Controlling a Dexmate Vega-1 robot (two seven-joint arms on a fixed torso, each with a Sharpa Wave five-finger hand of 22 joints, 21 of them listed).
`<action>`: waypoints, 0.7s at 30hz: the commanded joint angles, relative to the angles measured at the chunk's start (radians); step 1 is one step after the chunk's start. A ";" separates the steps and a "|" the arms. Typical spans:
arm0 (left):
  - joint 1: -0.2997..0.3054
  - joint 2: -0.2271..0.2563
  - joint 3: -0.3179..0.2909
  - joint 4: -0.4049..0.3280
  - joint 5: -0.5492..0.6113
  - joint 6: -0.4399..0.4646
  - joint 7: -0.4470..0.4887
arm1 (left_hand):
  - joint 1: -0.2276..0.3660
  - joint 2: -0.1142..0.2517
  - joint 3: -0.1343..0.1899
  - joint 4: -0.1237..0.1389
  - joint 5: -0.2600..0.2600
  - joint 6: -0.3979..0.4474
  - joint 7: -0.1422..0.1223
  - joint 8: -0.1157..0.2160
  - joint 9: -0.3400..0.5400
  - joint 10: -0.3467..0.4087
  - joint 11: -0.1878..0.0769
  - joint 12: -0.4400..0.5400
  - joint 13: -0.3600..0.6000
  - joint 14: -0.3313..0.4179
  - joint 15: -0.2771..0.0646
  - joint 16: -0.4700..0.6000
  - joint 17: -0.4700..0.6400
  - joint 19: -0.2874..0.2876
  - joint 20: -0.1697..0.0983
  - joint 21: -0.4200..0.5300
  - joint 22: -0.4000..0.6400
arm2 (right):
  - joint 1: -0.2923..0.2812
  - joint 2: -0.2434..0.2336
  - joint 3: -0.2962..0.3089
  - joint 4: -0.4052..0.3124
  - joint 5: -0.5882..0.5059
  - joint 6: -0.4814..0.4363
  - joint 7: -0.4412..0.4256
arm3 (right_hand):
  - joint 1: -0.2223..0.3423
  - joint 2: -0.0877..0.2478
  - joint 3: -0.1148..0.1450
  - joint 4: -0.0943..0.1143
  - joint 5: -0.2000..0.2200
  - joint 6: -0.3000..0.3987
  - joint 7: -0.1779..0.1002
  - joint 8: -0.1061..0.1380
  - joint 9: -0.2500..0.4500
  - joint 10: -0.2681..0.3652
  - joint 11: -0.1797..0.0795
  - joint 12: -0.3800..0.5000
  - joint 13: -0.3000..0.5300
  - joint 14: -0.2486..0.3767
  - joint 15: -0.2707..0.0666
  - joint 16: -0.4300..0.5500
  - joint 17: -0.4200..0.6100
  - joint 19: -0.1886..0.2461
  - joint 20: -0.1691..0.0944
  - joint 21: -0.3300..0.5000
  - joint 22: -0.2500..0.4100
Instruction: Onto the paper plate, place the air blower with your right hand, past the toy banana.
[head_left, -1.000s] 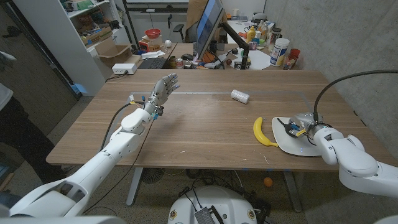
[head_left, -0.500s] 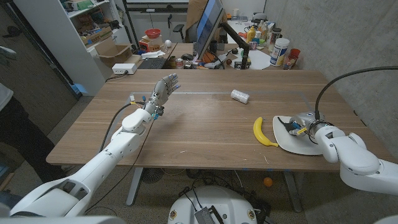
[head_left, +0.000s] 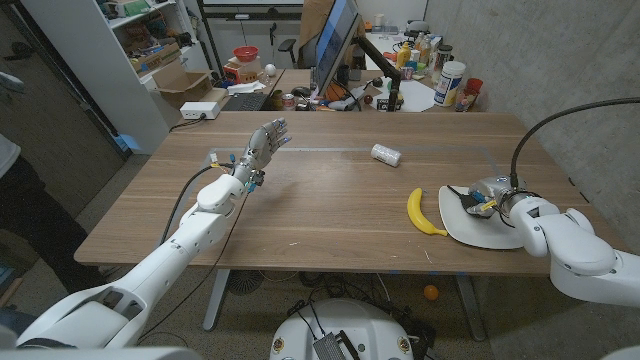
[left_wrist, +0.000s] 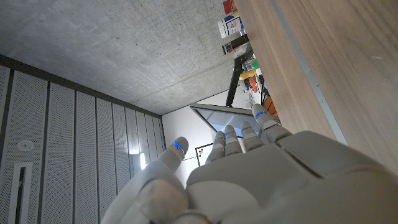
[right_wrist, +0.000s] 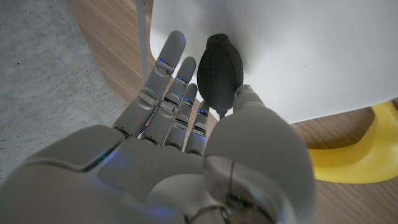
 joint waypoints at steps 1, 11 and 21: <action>0.004 0.002 0.000 -0.008 0.001 0.001 0.002 | 0.000 0.103 0.003 -0.005 0.001 -0.004 0.005 0.001 0.002 -0.001 0.003 0.000 0.003 0.002 0.005 0.004 0.004 0.002 0.005 -0.002 0.004 | -0.005 -0.039 0.015 -0.020 0.058 -0.018 -0.020 | -0.019 -0.017 -0.016 0.005 0.009 -0.003 0.015 0.008 -0.003 -0.001 0.003 -0.013 -0.007 -0.008 -0.099 0.006 -0.013 0.010 -0.012 -0.004 0.000; 0.016 0.010 -0.003 -0.025 0.000 0.001 0.006 | 0.000 0.104 0.004 -0.005 0.001 -0.005 0.004 0.001 0.002 -0.002 0.003 0.000 0.003 0.003 0.005 0.005 0.004 0.003 0.006 -0.002 0.004 | -0.018 -0.070 0.020 -0.048 0.083 -0.043 -0.068 | -0.057 -0.043 -0.044 0.023 0.017 -0.016 0.017 0.009 -0.011 0.003 0.011 -0.034 -0.023 -0.021 -0.094 0.010 -0.037 0.015 -0.005 -0.015 0.000; 0.034 0.018 -0.009 -0.046 -0.004 0.001 0.012 | 0.000 0.103 0.004 -0.004 0.001 -0.005 0.005 0.001 0.002 -0.001 0.004 0.001 0.003 0.003 0.006 0.005 0.004 0.003 0.007 -0.002 0.004 | -0.032 -0.098 0.043 -0.072 0.137 -0.057 -0.129 | -0.089 -0.034 -0.057 0.045 0.027 -0.007 0.027 0.016 -0.017 0.005 0.016 -0.052 -0.036 -0.035 -0.080 0.014 -0.051 -0.010 0.017 -0.035 0.000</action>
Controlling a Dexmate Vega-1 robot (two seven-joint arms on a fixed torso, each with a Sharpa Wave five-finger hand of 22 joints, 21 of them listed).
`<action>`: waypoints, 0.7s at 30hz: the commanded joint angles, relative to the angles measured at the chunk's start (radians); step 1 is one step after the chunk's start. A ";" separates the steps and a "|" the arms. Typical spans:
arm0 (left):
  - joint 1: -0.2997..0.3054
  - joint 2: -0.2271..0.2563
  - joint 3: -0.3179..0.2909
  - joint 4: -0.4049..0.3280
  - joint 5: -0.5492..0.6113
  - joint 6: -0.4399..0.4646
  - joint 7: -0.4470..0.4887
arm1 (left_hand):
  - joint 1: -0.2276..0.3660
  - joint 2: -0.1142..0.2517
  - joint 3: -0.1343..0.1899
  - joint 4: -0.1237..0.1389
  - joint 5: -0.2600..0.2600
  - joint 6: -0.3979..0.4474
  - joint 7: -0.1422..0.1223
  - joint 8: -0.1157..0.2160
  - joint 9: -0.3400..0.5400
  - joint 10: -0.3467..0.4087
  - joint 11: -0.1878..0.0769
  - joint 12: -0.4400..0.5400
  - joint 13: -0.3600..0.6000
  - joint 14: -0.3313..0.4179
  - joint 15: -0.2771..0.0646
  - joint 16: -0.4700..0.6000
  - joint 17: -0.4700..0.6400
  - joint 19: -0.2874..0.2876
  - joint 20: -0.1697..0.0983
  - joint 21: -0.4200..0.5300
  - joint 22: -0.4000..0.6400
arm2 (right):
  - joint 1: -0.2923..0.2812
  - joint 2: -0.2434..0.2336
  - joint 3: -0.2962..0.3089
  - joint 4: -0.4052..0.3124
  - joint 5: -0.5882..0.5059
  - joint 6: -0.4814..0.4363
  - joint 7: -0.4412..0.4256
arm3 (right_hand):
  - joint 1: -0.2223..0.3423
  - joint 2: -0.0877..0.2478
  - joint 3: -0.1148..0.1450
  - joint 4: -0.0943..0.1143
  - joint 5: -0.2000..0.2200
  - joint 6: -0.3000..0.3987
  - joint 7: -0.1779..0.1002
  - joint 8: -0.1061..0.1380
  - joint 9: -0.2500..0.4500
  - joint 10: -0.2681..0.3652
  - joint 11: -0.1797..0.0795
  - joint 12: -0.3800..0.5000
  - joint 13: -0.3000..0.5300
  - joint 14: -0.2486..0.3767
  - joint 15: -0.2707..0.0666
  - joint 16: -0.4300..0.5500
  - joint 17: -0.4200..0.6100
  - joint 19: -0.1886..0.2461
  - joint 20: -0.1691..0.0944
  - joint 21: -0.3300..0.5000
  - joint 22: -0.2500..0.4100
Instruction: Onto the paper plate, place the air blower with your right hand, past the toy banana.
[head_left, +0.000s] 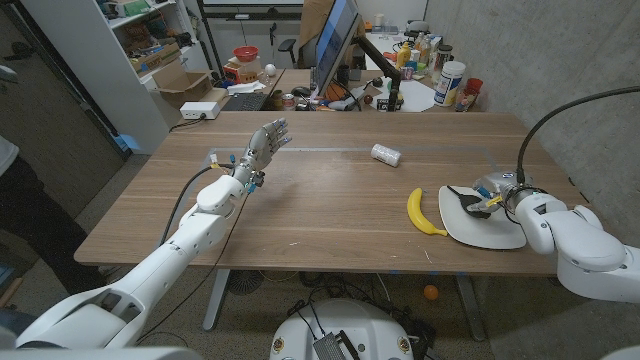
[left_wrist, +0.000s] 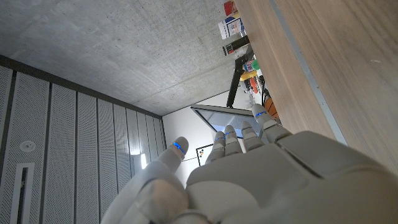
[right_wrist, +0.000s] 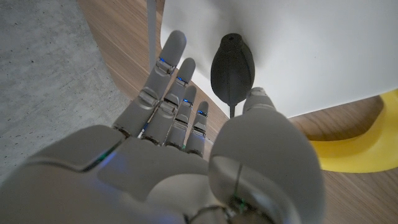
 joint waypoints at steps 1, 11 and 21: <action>0.017 0.010 -0.007 -0.021 -0.004 0.002 0.007 | 0.000 0.103 0.004 -0.004 0.001 -0.005 0.005 0.001 0.002 -0.002 0.004 0.000 0.003 0.003 0.006 0.005 0.004 0.004 0.007 -0.003 0.004 | -0.019 -0.041 0.026 -0.031 0.074 -0.019 -0.085 | -0.022 0.009 -0.006 0.017 0.011 0.011 0.010 0.009 -0.002 0.007 0.015 -0.015 -0.006 -0.015 -0.086 0.008 -0.008 -0.011 0.021 -0.013 0.000; 0.030 0.019 -0.008 -0.044 -0.001 0.005 0.015 | 0.000 0.103 0.005 -0.004 0.001 -0.005 0.005 0.001 0.002 -0.001 0.004 0.001 0.003 0.003 0.005 0.004 0.004 0.004 0.006 -0.003 0.004 | -0.045 -0.082 0.065 -0.066 0.143 -0.052 -0.209 | -0.037 0.020 -0.011 0.029 0.019 0.018 0.012 0.013 -0.007 0.010 0.006 -0.029 -0.016 -0.036 -0.078 0.006 -0.023 -0.052 0.054 -0.039 0.000; 0.050 0.030 -0.015 -0.072 -0.003 0.006 0.026 | 0.000 0.103 0.005 -0.004 0.000 -0.005 0.004 0.002 0.002 -0.001 0.004 0.001 0.003 0.002 0.006 0.004 0.004 0.004 0.006 -0.004 0.004 | -0.153 -0.091 0.188 -0.070 0.131 -0.017 -0.276 | -0.049 0.021 -0.023 0.038 0.031 0.017 0.005 0.013 -0.017 0.009 0.002 -0.056 -0.033 -0.101 -0.067 -0.003 -0.053 -0.148 0.114 -0.103 -0.003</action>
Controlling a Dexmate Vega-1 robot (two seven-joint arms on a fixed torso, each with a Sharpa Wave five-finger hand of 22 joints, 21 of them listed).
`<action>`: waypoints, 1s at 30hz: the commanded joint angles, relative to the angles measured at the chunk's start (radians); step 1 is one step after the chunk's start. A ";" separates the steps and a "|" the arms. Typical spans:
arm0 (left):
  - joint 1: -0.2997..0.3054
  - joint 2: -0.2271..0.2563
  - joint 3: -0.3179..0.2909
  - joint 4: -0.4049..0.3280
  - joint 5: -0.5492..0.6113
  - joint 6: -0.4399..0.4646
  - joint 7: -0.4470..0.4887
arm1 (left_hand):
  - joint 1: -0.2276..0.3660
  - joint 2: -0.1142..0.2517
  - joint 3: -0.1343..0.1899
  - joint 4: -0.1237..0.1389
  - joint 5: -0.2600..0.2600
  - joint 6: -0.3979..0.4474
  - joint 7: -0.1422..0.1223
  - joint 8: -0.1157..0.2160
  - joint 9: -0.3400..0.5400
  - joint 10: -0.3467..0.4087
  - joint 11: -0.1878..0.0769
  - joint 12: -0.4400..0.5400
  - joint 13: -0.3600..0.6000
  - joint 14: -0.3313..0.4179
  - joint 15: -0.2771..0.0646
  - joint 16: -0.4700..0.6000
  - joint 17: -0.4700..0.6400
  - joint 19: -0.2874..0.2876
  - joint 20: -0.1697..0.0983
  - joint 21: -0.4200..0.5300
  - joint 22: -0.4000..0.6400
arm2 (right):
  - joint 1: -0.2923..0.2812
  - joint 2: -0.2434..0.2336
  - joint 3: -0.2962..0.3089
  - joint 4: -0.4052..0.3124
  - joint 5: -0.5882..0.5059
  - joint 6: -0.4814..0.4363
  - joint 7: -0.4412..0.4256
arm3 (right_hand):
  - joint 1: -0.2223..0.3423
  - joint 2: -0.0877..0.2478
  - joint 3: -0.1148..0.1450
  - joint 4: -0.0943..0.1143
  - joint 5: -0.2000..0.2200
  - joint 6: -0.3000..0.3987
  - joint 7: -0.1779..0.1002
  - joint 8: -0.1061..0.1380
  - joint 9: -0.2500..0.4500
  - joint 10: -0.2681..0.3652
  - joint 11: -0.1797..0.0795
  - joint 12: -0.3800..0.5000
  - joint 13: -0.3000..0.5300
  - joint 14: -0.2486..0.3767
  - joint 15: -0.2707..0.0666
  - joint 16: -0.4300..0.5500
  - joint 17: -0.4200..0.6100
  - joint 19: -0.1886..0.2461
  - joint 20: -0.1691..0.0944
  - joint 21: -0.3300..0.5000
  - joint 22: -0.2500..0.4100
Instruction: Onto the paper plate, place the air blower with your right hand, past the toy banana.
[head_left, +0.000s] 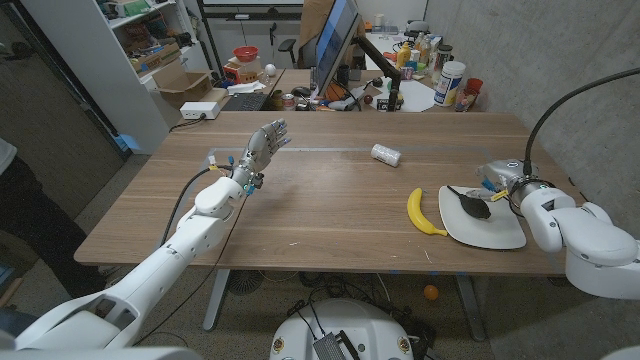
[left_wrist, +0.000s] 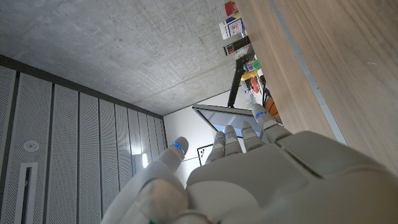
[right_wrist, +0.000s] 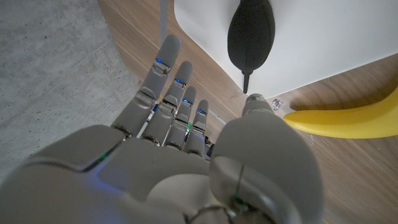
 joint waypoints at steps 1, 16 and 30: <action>0.023 0.013 -0.007 -0.034 -0.001 0.004 0.013 | 0.000 0.103 0.005 -0.004 0.000 -0.004 0.004 0.002 0.002 -0.001 0.004 0.001 0.003 0.002 0.007 0.004 0.004 0.004 0.006 0.000 0.004 | -0.147 -0.021 0.162 -0.011 0.008 0.037 -0.112 | -0.016 0.002 -0.006 0.007 0.008 0.007 -0.006 0.006 -0.002 0.004 -0.003 -0.014 -0.004 -0.034 -0.081 -0.002 -0.011 -0.048 0.021 -0.030 0.001; 0.040 0.019 -0.009 -0.056 -0.002 0.002 0.017 | -0.001 0.103 0.005 -0.003 0.000 -0.004 0.004 0.002 0.002 -0.002 0.004 0.001 0.003 0.002 0.007 0.004 0.004 0.004 0.007 -0.001 0.004 | -0.276 -0.021 0.312 -0.032 -0.136 0.130 -0.098 | -0.046 0.002 -0.030 0.023 0.021 0.038 -0.012 0.018 -0.012 0.008 -0.006 -0.045 -0.020 -0.146 -0.078 -0.003 -0.046 -0.165 0.059 -0.116 0.001; 0.052 0.026 -0.012 -0.065 -0.006 0.003 0.016 | -0.001 0.102 0.005 -0.003 0.000 -0.004 0.005 0.002 0.002 -0.002 0.001 0.001 0.003 0.001 0.006 0.004 0.005 0.004 0.006 -0.002 0.005 | -0.124 0.002 0.197 -0.021 -0.227 0.192 -0.050 | -0.069 -0.006 -0.055 0.029 0.032 0.058 -0.021 0.022 -0.018 -0.014 -0.011 -0.082 -0.031 -0.279 -0.068 -0.009 -0.086 -0.269 0.072 -0.199 0.000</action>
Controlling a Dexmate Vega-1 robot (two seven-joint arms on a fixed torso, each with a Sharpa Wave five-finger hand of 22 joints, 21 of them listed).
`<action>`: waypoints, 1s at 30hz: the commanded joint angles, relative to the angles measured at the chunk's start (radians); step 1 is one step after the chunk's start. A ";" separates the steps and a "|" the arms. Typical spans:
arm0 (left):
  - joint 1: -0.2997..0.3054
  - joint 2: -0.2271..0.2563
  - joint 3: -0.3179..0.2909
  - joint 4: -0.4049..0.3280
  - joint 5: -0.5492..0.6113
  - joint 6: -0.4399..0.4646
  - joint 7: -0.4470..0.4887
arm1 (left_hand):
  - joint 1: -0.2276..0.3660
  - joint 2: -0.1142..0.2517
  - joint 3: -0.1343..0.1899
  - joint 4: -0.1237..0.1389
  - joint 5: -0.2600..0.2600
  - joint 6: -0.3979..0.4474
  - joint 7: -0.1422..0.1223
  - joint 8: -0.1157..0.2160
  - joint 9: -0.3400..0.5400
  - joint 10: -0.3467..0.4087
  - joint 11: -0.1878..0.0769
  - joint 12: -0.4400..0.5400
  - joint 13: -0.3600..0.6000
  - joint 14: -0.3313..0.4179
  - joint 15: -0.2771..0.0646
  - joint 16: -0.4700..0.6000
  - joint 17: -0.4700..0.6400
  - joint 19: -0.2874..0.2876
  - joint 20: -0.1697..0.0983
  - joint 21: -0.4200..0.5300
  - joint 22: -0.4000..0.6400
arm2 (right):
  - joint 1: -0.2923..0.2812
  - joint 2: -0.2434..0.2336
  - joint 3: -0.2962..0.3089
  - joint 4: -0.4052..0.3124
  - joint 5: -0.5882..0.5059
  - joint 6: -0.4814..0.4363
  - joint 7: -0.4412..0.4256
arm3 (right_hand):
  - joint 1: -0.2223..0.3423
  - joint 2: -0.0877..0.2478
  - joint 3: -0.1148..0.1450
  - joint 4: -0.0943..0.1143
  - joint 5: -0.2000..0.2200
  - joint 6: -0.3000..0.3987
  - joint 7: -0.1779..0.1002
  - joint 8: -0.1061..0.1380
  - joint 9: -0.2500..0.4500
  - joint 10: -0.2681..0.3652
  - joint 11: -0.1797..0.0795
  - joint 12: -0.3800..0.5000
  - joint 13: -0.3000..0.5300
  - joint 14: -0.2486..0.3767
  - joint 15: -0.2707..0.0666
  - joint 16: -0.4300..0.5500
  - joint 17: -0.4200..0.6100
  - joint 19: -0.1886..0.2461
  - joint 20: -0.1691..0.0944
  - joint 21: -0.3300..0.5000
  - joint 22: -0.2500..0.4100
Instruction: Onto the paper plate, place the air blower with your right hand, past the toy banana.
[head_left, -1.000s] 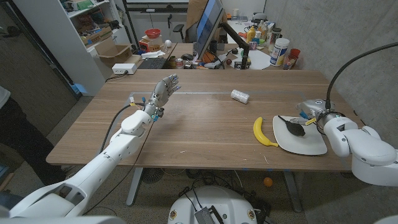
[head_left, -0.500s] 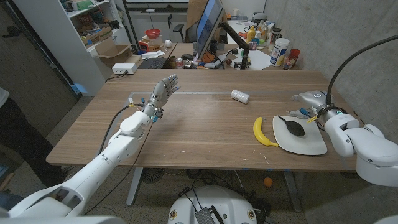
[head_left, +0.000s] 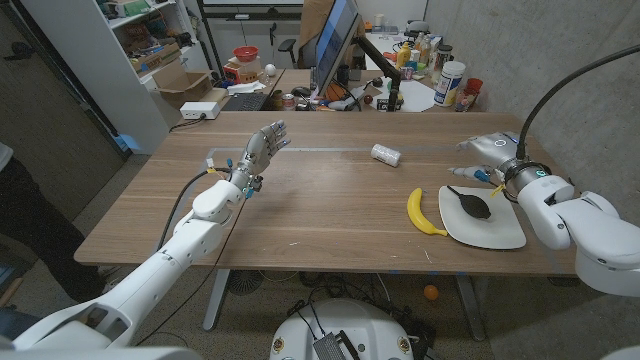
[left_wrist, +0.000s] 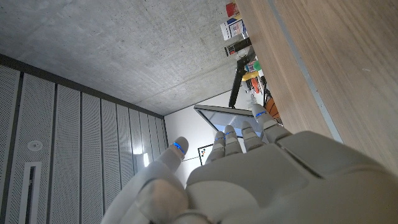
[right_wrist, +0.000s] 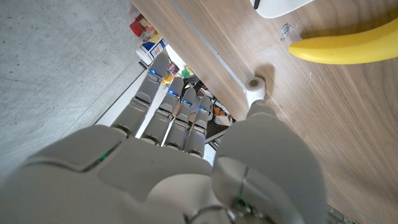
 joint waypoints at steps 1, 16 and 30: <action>0.011 0.007 -0.003 -0.011 -0.004 0.000 -0.001 | -0.001 0.102 0.005 -0.003 0.000 -0.005 0.005 0.002 0.002 -0.002 0.001 0.001 0.003 0.001 0.006 0.004 0.005 0.004 0.006 -0.002 0.005 | 0.105 0.021 -0.072 0.006 -0.079 0.058 0.048 | -0.015 0.000 -0.011 0.005 0.009 0.015 0.001 0.006 0.002 -0.012 0.001 -0.011 -0.001 -0.027 -0.106 -0.001 -0.007 -0.020 0.001 -0.017 0.000; 0.030 0.014 -0.007 -0.027 -0.008 -0.004 0.000 | -0.002 0.102 0.005 -0.003 0.000 -0.006 0.004 0.002 0.002 -0.002 0.004 0.001 0.003 0.002 0.006 0.004 0.005 0.004 0.007 -0.004 0.005 | 0.156 0.015 -0.094 0.016 -0.087 0.079 0.039 | -0.112 0.003 -0.066 0.036 0.022 0.006 -0.010 -0.004 -0.004 -0.066 0.003 -0.065 -0.020 -0.163 -0.075 0.002 -0.052 -0.133 0.026 -0.122 -0.001; 0.038 0.019 -0.006 -0.031 -0.009 -0.002 -0.004 | -0.001 0.102 0.006 -0.003 0.000 -0.005 0.005 0.002 0.002 -0.001 0.002 0.001 0.003 0.001 0.006 0.004 0.005 0.003 0.007 -0.005 0.005 | -0.174 0.116 0.282 0.072 -0.081 0.258 -0.077 | -0.172 0.178 -0.023 0.025 0.036 -0.118 -0.031 -0.041 -0.012 -0.132 0.019 -0.091 -0.044 -0.245 -0.062 0.008 -0.108 -0.150 -0.024 -0.198 0.000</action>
